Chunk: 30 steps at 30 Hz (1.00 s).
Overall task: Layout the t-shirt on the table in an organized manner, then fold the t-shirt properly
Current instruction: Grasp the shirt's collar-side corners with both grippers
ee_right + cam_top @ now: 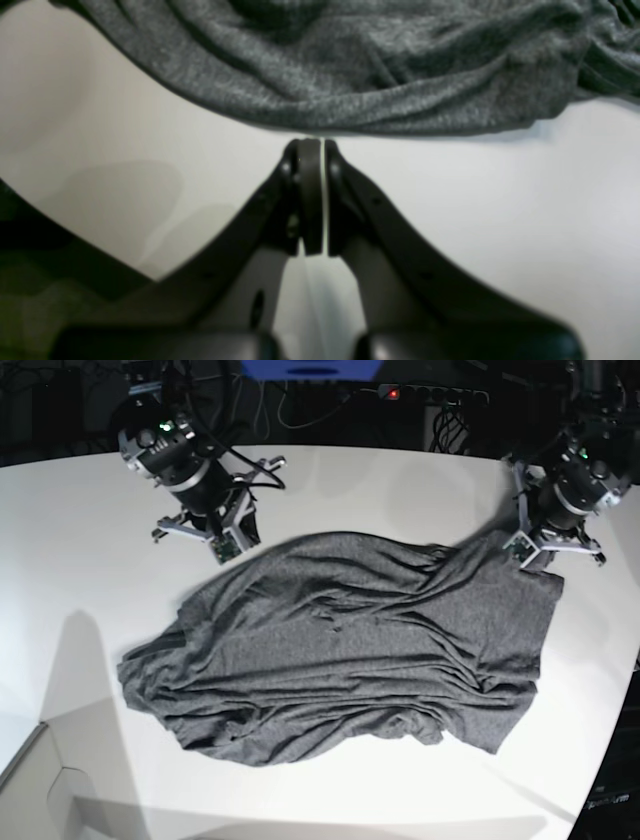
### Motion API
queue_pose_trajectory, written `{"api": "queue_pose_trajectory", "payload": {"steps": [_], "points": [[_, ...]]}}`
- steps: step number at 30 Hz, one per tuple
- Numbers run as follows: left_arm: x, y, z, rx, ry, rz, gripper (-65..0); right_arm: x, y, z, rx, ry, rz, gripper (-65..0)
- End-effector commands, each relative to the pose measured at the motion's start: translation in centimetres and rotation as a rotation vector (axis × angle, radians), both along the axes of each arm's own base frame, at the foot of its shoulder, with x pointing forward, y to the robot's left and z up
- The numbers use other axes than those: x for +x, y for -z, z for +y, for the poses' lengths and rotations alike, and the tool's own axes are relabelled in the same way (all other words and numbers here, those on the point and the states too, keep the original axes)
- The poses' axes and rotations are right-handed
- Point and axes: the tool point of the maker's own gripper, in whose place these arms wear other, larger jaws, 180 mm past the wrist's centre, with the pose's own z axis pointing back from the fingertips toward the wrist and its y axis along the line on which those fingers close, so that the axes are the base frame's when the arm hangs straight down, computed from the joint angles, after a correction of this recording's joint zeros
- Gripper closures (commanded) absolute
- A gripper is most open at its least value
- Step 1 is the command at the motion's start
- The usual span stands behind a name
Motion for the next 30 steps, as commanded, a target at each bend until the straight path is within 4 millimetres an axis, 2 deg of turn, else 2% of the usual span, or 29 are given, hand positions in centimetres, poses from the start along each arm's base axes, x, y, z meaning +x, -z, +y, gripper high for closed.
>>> {"api": "queue_pose_trajectory", "payload": {"steps": [1, 5, 8, 11, 13, 14, 17, 21, 24, 26, 30], "points": [[0.4, -0.7, 0.2, 0.013, -0.003, -0.027, -12.4, 0.5, -1.0, 0.3, 0.022, -0.003, -0.040, 0.0], [0.5, -0.9, 1.4, 0.067, -0.030, -0.035, -24.9, 0.5, -1.0, 0.3, 0.022, -0.003, -0.040, 0.0], [0.4, -2.1, 4.9, 0.113, -0.129, -0.072, -32.4, 0.4, -1.0, 0.2, 0.021, 0.000, -0.039, 0.0], [0.0, -3.5, 9.0, 0.134, -0.271, -0.114, -36.3, 0.5, -1.0, 0.1, 0.019, 0.004, -0.039, 0.0], [0.1, -3.2, 10.3, 0.123, -0.335, -0.114, -37.1, 0.7, -1.2, 0.1, 0.020, 0.003, -0.047, 0.0], [0.0, -2.3, 10.7, 0.114, -0.355, -0.092, -37.2, 0.8, -1.2, 0.1, 0.020, 0.003, -0.050, 0.0], [-1.0, 1.0, 11.0, 0.065, -0.389, -0.003, -37.2, 2.4, -2.4, 0.2, 0.019, 0.001, -0.094, 0.0], [-1.3, 3.9, 9.1, 0.002, -0.391, 0.063, -37.2, 5.0, -3.3, 0.2, 0.015, -0.004, -0.142, 0.0], [-1.4, 5.0, 7.8, -0.043, -0.397, 0.071, -37.2, 6.9, -3.4, 0.1, 0.006, -0.002, -0.149, 0.0], [-1.1, 5.1, 7.3, -0.059, -0.394, 0.058, -37.2, 8.2, -2.5, -0.2, -0.022, 0.002, -0.107, -1.4], [-0.8, 4.2, 7.6, -0.049, -0.396, 0.034, -37.1, 9.2, 0.1, -1.2, -0.078, 0.015, 0.010, -14.0]]}}
